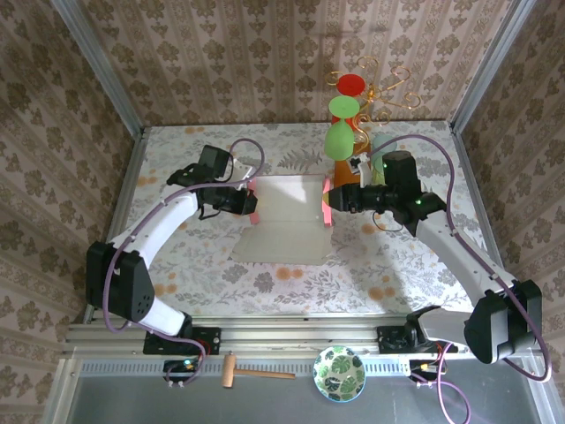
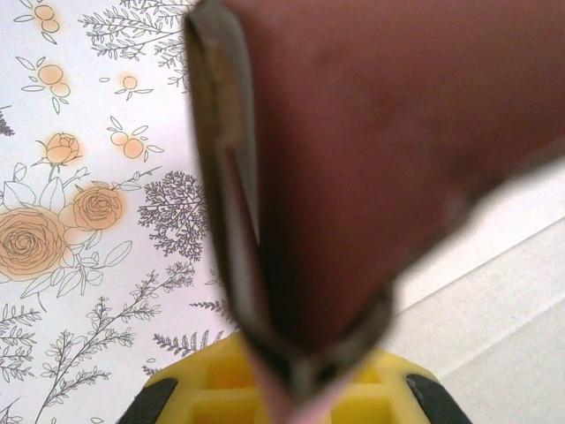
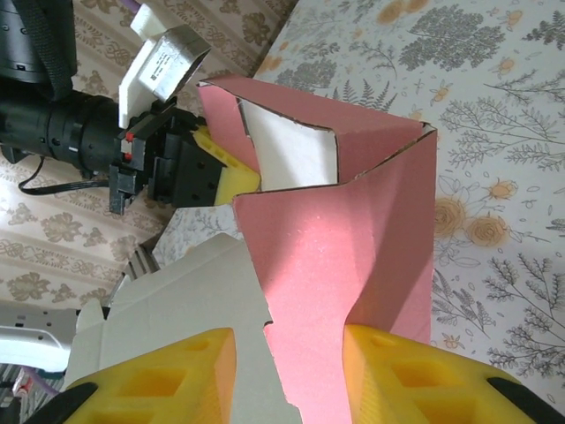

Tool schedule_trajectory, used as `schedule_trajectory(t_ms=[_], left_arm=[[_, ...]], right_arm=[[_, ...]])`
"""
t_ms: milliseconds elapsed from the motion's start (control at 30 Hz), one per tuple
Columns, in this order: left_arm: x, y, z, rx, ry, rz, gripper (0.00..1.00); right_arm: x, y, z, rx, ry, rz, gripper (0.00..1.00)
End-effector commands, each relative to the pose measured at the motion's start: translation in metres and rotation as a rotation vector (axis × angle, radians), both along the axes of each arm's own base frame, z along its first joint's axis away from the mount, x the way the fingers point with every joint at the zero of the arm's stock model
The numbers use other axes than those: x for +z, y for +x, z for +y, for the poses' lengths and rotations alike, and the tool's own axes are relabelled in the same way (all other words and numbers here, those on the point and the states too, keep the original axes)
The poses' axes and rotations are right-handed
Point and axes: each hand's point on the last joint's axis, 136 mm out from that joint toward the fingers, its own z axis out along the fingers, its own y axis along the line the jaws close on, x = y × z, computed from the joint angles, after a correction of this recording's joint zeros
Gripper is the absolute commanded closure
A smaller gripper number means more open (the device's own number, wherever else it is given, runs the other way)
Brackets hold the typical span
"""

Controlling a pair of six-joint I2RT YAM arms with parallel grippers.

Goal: Fold the paper box

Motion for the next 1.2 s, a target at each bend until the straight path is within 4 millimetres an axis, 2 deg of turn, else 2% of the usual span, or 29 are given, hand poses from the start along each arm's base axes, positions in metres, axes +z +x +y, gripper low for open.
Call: schedule_trajectory(t_ms=[0, 100, 267, 500, 667, 800, 967, 1167], left_arm=[[0.009, 0.000, -0.005, -0.010, -0.026, -0.002, 1.00], [0.010, 0.001, -0.001, 0.004, -0.044, 0.000, 1.00], [0.009, 0.008, 0.006, 0.016, -0.059, -0.009, 1.00], [0.005, 0.019, 0.008, -0.014, -0.084, -0.018, 1.00], [-0.003, 0.027, 0.009, -0.018, -0.081, 0.002, 1.00], [-0.006, 0.033, 0.009, -0.015, -0.080, 0.005, 1.00], [-0.005, 0.036, 0.007, -0.019, -0.086, 0.008, 1.00], [-0.005, 0.036, 0.005, -0.027, -0.091, 0.010, 1.00]], right_arm=[[0.014, 0.004, -0.009, -0.040, -0.024, -0.055, 0.63], [0.014, 0.008, -0.023, -0.090, -0.043, -0.072, 0.64], [0.001, 0.018, -0.045, -0.165, -0.056, -0.065, 0.64], [-0.024, 0.034, -0.035, -0.112, -0.046, -0.021, 0.63], [-0.012, 0.044, -0.025, -0.076, -0.005, -0.033, 0.63], [-0.007, 0.040, -0.013, -0.034, -0.001, -0.035, 0.63], [-0.010, 0.037, -0.008, -0.031, -0.016, -0.039, 0.62], [-0.014, 0.043, -0.005, -0.031, -0.041, -0.039, 0.62]])
